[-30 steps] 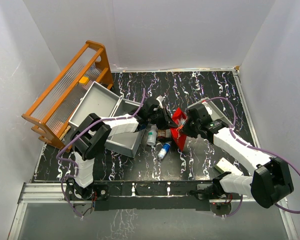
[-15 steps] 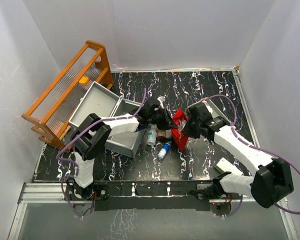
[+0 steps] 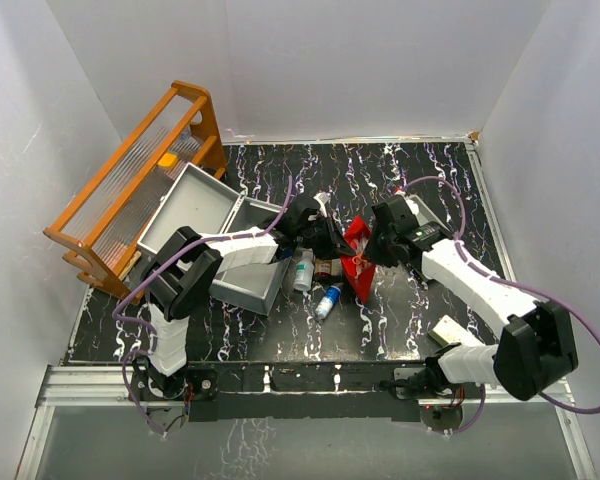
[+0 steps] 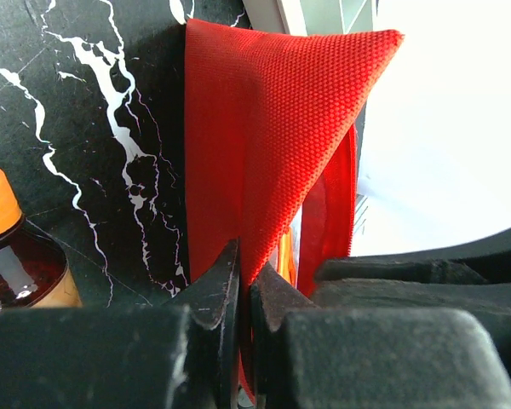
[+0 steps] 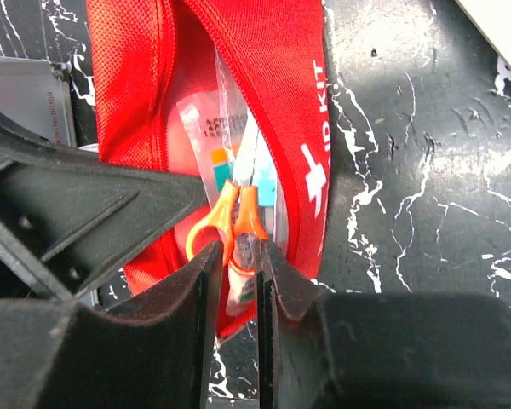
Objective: Organize the medicine kit
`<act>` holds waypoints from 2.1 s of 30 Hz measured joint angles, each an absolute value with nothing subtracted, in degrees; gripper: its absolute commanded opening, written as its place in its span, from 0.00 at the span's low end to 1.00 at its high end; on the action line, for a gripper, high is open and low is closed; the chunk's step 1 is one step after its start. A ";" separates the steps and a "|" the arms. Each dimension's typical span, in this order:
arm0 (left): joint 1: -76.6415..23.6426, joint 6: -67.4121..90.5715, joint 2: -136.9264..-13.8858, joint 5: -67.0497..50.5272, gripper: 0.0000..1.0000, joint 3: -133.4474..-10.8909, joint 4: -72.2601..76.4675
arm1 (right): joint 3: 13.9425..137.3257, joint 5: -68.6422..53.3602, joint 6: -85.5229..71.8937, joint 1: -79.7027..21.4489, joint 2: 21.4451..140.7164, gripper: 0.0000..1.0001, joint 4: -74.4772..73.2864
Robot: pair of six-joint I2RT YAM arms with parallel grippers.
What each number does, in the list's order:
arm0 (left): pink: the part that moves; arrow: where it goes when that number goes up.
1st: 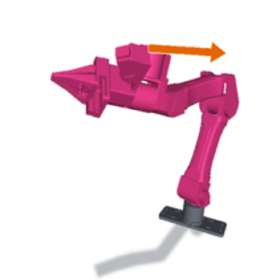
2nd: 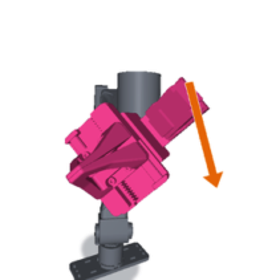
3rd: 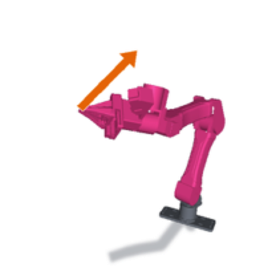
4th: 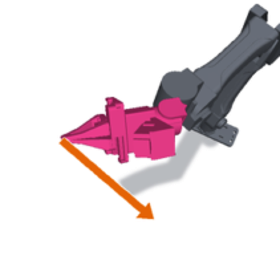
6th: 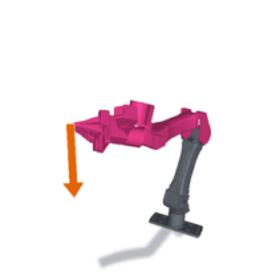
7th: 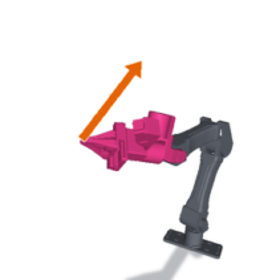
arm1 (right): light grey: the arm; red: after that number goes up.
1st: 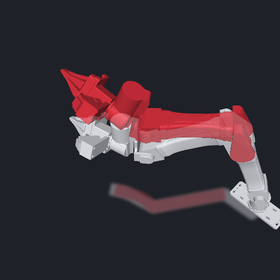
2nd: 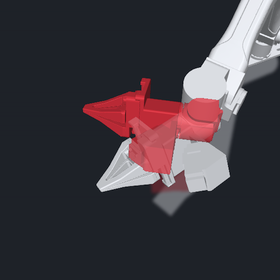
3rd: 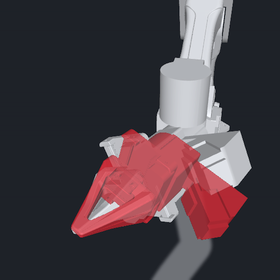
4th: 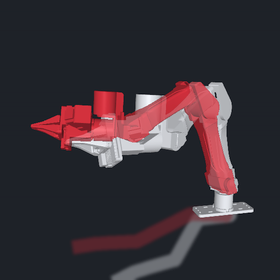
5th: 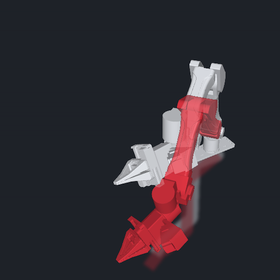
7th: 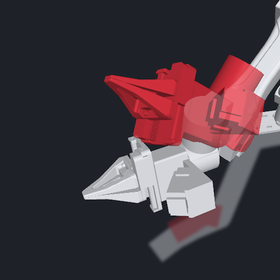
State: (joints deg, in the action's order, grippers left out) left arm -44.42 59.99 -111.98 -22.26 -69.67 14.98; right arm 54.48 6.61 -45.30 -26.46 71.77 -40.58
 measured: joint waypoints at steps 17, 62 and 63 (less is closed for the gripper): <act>-44.42 59.59 -111.98 -24.12 0.00 -69.78 15.22 | 56.31 3.62 -36.21 -26.46 77.91 0.09 -38.13; -44.38 43.00 -116.03 -33.58 0.00 -80.38 2.83 | 49.06 11.75 -50.59 -26.17 66.87 0.00 -41.34; -44.38 42.98 -116.03 -33.69 0.00 -80.49 2.74 | 49.06 11.38 -50.98 -26.17 66.87 0.00 -41.04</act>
State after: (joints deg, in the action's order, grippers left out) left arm -44.38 42.98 -116.03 -33.69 -80.49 2.74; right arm 49.06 11.38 -50.98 -26.17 66.87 -41.04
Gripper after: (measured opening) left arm 0.018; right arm 0.019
